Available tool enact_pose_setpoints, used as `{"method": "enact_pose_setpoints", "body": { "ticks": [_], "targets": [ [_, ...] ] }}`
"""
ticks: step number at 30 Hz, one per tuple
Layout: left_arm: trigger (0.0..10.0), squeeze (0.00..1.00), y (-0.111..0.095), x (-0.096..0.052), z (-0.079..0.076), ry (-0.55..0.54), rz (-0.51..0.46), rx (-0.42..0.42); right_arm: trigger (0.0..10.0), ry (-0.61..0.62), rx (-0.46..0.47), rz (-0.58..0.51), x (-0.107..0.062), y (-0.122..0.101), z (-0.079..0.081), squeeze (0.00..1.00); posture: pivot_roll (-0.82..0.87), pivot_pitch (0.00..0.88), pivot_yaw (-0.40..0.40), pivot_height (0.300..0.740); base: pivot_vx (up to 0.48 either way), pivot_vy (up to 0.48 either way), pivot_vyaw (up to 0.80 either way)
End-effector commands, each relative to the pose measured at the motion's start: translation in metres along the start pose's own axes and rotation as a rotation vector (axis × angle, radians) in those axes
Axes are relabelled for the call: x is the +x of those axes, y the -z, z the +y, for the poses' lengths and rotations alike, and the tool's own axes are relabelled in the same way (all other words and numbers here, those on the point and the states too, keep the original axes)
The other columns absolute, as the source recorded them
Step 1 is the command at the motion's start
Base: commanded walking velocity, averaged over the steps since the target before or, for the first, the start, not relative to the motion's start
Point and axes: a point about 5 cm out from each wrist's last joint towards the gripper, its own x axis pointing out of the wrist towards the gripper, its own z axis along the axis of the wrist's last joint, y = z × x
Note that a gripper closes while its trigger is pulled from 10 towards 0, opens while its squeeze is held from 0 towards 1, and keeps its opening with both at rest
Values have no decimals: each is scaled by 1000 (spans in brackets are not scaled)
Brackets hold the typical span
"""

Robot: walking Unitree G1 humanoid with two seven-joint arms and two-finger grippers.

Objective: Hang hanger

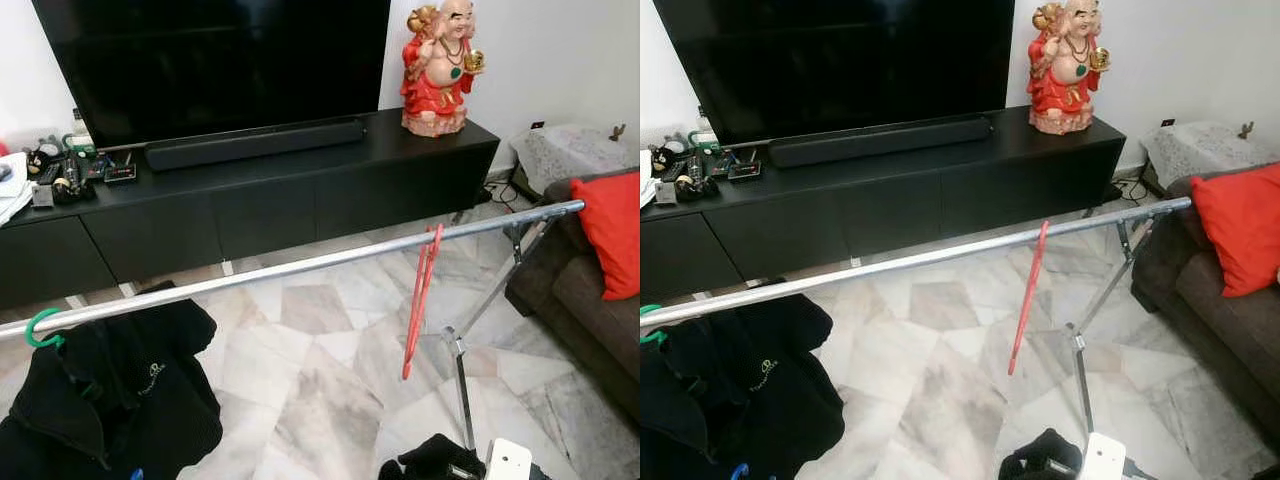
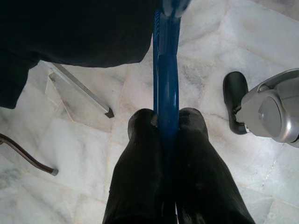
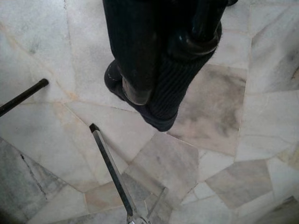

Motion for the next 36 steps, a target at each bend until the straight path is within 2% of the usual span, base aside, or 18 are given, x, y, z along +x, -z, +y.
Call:
{"method": "enact_pose_setpoints", "body": {
  "ticks": [1, 36],
  "targets": [
    [10000, 0, 5, -2, 3, -2, 14, -5, 10000, 6, 12, -10, 1, -2, 0, 0, 155, 25, 37, 740, -270, 0, 0],
    [10000, 0, 3, -1, 2, 9, 11, -15, 10000, 15, 6, -13, 1, -4, -3, 0, 157, 31, 30, 740, -300, 0, 0]
  ]
}}
